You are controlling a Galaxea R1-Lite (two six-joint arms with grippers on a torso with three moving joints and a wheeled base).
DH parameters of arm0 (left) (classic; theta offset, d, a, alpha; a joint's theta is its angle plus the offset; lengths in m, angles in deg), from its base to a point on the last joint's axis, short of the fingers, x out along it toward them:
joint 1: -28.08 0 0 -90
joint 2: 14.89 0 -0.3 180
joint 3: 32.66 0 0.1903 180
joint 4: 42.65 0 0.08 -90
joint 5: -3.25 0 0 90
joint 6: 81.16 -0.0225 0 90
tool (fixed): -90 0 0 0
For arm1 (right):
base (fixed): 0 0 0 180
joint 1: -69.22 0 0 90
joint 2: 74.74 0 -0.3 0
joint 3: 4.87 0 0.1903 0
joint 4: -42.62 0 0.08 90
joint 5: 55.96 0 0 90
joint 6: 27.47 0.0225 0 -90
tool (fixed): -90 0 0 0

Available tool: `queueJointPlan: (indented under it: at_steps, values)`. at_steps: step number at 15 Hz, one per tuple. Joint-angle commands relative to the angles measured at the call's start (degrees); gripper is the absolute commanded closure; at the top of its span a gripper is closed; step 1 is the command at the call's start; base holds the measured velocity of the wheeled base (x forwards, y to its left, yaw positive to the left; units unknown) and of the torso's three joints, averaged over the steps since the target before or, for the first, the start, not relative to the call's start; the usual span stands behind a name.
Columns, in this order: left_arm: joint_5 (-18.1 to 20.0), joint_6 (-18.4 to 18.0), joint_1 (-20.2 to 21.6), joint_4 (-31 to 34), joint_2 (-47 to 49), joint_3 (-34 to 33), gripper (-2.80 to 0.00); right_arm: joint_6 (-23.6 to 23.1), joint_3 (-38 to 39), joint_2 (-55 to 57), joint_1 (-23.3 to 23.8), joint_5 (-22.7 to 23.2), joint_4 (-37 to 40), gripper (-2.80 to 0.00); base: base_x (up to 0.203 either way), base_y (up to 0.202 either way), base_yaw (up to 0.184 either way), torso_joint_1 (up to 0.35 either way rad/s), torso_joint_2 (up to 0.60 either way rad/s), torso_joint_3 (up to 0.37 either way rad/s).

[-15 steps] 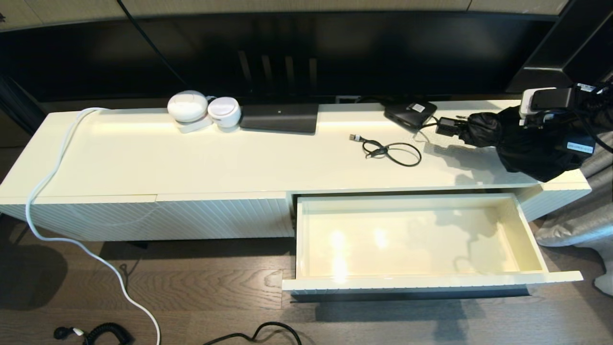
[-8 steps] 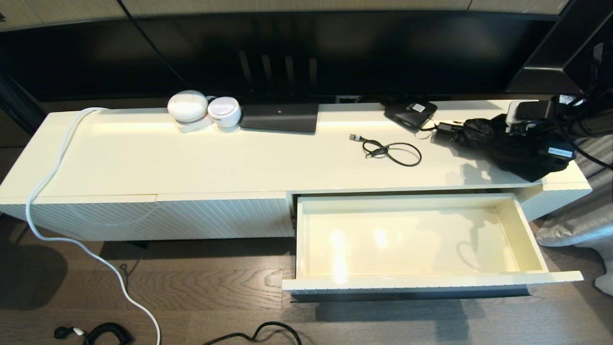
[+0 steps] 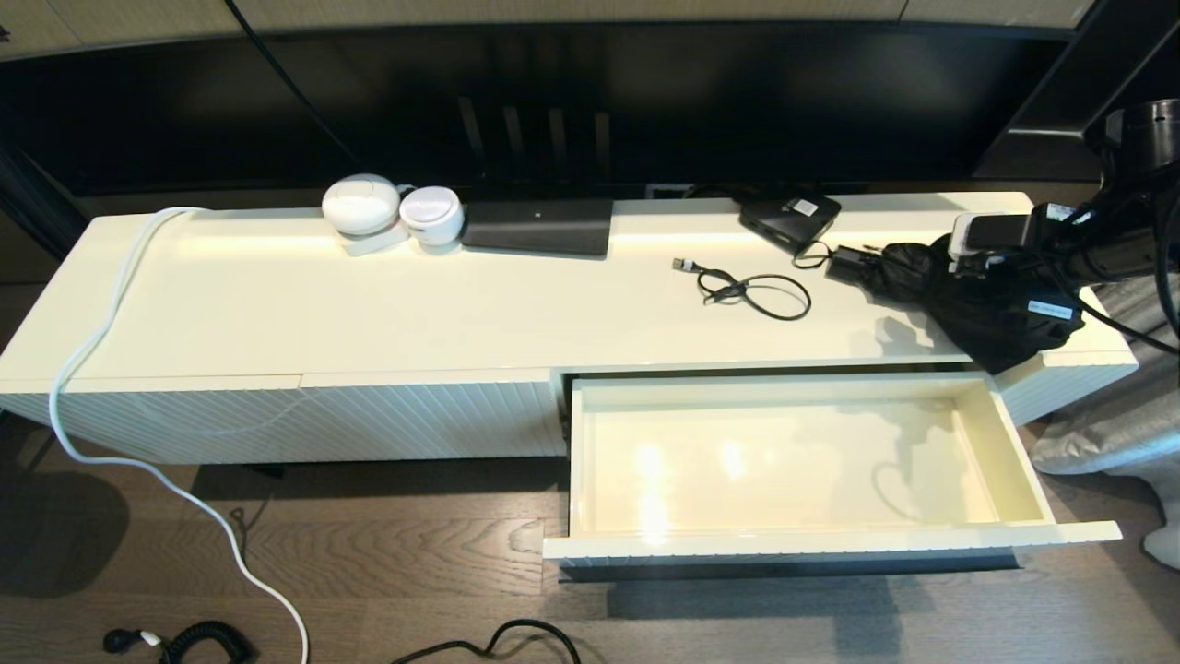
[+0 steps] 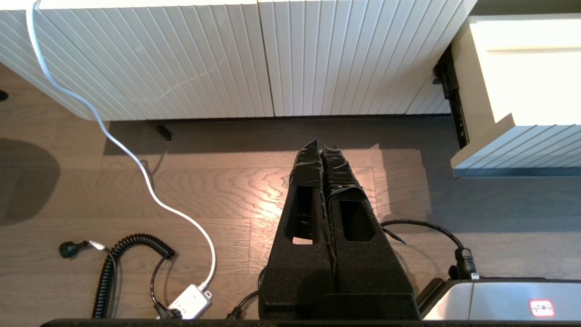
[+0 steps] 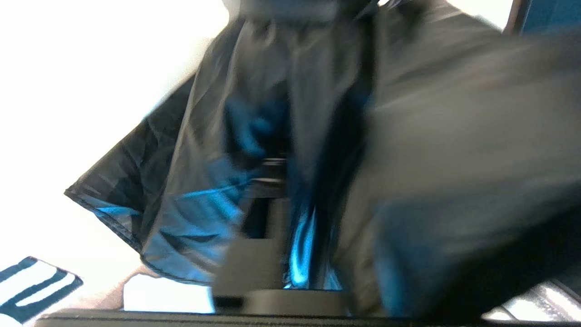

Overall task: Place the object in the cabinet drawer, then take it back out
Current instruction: Take the umbrella out of the drawer and put it on the table, then close the drawer

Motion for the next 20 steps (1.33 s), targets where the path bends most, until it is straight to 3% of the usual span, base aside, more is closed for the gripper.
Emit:
queueJointPlan:
  at_steps: [1,9,12,15,16,20]
  values:
    - [0.0,0.0,0.1,0.0,0.0,-0.1,0.00,0.6,-0.2,-0.9,-0.8,0.0,0.5,-2.80,0.000,0.000,0.000,0.000,0.00,0.000]
    - [0.0,0.0,0.0,0.0,0.0,-0.1,0.00,1.1,6.7,-13.6,-4.1,0.5,5.1,-2.80,0.000,0.000,0.000,0.000,0.00,0.000]
    - [0.0,0.0,0.0,0.0,0.0,0.0,0.00,2.4,20.1,-24.4,-7.2,1.0,7.2,-2.80,0.000,0.000,0.000,0.000,0.00,0.000]
    - [0.0,0.0,0.0,0.0,0.0,-0.1,0.00,8.7,32.8,-32.0,-14.2,1.4,9.6,-2.80,0.000,0.000,0.000,0.000,0.00,0.000]
    - [0.0,0.0,0.1,0.0,0.0,0.0,0.00,10.3,36.0,-33.8,-16.3,1.4,10.1,0.00,0.000,0.000,0.000,0.000,0.00,0.000]
    - [0.0,0.0,0.0,0.0,0.0,0.0,0.00,15.7,42.6,-36.8,-20.4,1.7,10.6,0.00,0.000,0.000,0.000,0.000,0.00,0.000]
